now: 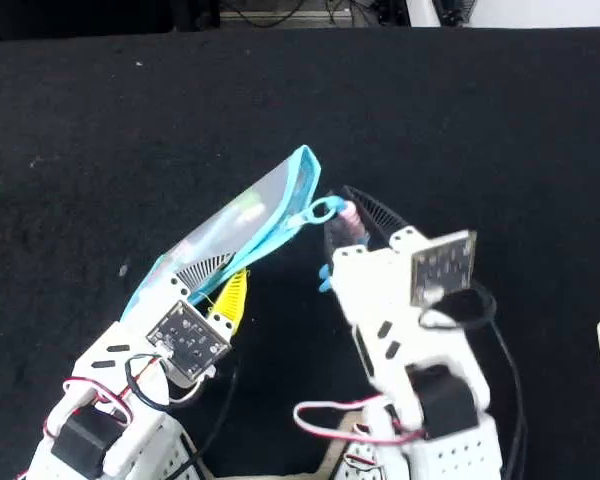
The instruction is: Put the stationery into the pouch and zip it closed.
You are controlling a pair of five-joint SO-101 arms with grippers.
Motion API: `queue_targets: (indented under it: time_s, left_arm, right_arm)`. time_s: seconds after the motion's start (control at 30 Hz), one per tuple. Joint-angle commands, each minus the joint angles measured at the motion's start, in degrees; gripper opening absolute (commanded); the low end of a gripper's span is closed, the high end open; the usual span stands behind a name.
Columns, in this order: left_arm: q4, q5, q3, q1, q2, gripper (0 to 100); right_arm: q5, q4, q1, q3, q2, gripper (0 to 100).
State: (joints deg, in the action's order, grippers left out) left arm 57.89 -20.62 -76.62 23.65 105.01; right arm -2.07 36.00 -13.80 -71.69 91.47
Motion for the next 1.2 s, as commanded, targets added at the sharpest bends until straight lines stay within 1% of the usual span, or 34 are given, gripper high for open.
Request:
queue_targets:
  time_s: [0.0,0.13,0.3,0.47,0.57,0.9,1.03,1.17]
  left_arm:
    - [2.81,0.0,-3.82,-2.95,-0.79,3]
    - [2.81,0.0,-3.82,-2.95,-0.79,3]
    - [2.81,0.0,-3.82,-2.95,-0.79,3]
    - [2.81,0.0,-3.82,-2.95,-0.79,3]
    - [2.9,0.0,-3.82,-2.95,-0.79,3]
    - [2.9,0.0,-3.74,-2.95,-0.79,3]
    - [2.9,0.09,-3.74,-2.95,-0.79,3]
    - [2.9,0.09,-3.74,-2.95,-0.79,3]
  right_arm:
    - [0.26,-6.77,5.89,2.15,-11.12,1.0]
    - [0.26,-8.0,8.62,4.97,-17.98,1.0]
    - [0.26,-8.53,8.53,4.97,-19.65,1.0]
    - [0.26,-14.33,8.62,1.8,-20.53,1.0]
    - [0.26,-16.44,8.62,1.71,-24.31,1.0]
    - [0.26,-14.86,8.97,10.07,-39.43,1.0]
    - [0.26,-14.86,8.88,11.3,-42.42,1.0]
    - [0.26,-14.77,8.53,10.86,-42.07,1.1]
